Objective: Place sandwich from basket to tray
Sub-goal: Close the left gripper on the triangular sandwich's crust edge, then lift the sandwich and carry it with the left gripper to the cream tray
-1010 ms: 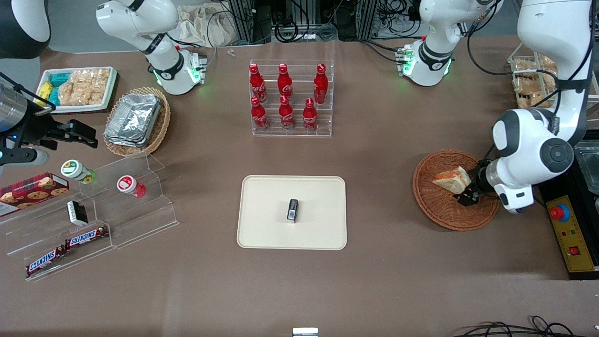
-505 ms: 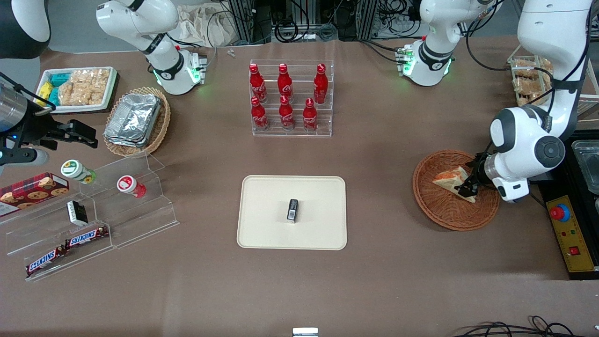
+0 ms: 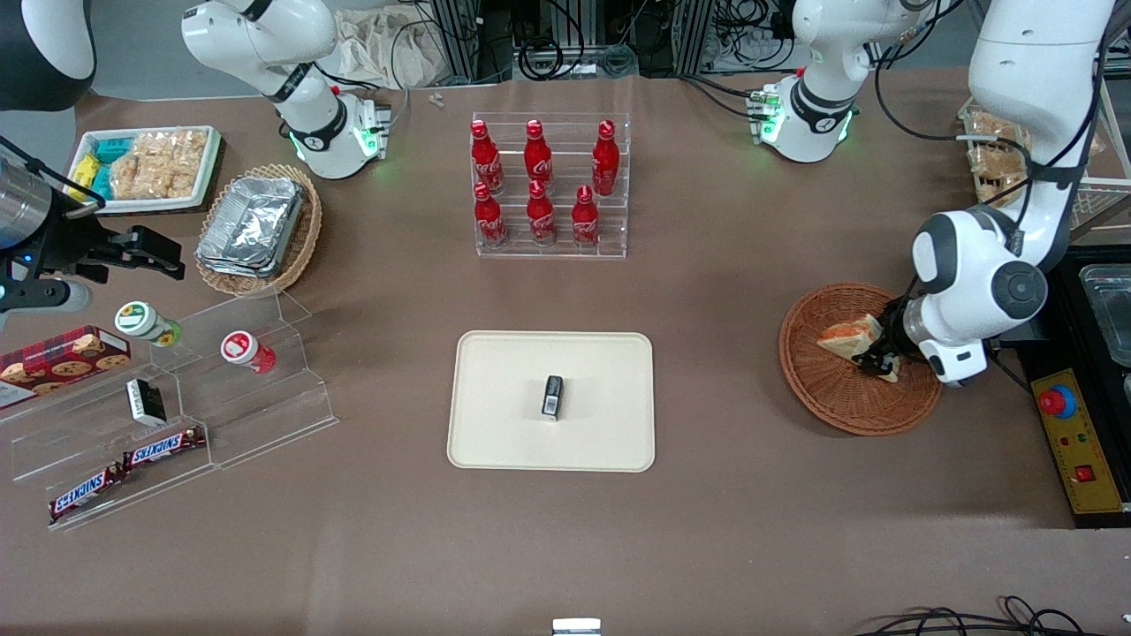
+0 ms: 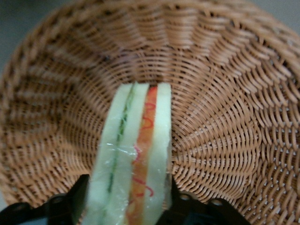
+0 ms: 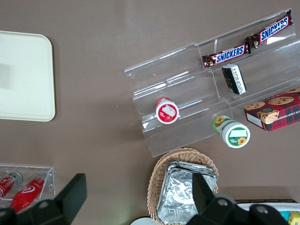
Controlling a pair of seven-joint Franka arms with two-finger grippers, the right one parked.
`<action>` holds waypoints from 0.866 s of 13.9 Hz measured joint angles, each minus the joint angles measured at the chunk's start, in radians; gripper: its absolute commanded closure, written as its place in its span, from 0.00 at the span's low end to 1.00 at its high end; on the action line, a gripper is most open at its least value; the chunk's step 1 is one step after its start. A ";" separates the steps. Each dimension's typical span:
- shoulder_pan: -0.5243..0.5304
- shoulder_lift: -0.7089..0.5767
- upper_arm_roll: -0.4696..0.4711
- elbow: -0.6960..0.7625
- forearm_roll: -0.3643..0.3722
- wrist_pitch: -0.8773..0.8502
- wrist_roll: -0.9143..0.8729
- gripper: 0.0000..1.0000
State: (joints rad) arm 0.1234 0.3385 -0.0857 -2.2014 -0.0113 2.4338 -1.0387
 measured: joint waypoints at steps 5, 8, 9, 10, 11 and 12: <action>-0.008 -0.017 -0.002 0.016 0.000 -0.004 -0.010 1.00; -0.008 -0.058 -0.014 0.114 0.021 -0.163 -0.012 1.00; -0.009 -0.068 -0.028 0.171 0.026 -0.235 -0.013 1.00; -0.009 -0.076 -0.045 0.236 0.030 -0.311 -0.010 1.00; -0.010 -0.081 -0.065 0.307 0.034 -0.395 0.008 1.00; -0.012 -0.084 -0.087 0.380 0.035 -0.479 0.042 1.00</action>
State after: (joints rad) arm 0.1119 0.2547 -0.1727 -1.8216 0.0241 1.9548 -0.9967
